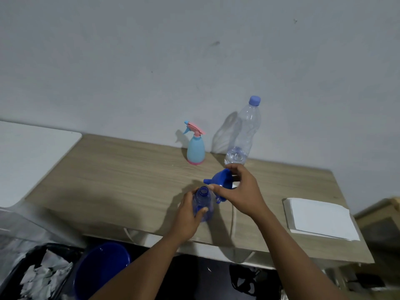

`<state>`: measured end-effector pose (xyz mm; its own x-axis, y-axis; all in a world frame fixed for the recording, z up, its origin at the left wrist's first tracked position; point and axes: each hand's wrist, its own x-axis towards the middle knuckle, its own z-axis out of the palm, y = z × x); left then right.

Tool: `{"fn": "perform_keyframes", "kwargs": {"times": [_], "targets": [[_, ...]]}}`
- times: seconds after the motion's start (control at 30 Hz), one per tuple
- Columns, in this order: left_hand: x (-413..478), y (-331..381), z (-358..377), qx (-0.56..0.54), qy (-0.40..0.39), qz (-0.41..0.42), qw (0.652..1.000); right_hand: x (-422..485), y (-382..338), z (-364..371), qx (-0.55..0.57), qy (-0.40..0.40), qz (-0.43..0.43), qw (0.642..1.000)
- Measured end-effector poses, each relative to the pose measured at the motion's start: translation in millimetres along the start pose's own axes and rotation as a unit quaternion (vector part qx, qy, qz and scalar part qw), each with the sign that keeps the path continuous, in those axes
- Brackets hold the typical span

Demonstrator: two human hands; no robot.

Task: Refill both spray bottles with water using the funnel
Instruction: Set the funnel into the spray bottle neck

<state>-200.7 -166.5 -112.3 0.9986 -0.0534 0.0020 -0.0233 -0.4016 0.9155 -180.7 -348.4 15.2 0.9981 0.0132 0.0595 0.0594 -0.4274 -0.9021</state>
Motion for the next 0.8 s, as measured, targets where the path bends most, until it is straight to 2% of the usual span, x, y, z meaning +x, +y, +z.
{"fn": "perform_keyframes", "kwargs": {"times": [0.17, 0.4, 0.67, 0.8], "targets": [[1, 0, 0, -0.01, -0.006, -0.033, 0.999, 6, -17, -1, -0.146, -0.073, -0.036, 0.986], [3, 3, 0, -0.032, 0.003, -0.074, 0.997, 16, -35, 14, -0.282, -0.119, -0.086, 0.948], [3, 10, -4, -0.058, -0.011, -0.101, 0.993, 13, -28, 34, -0.277, -0.103, -0.097, 0.95], [-2, 16, -6, -0.049, -0.006, -0.081, 0.995, 13, -29, 34, -0.274, -0.101, -0.105, 0.951]]}}
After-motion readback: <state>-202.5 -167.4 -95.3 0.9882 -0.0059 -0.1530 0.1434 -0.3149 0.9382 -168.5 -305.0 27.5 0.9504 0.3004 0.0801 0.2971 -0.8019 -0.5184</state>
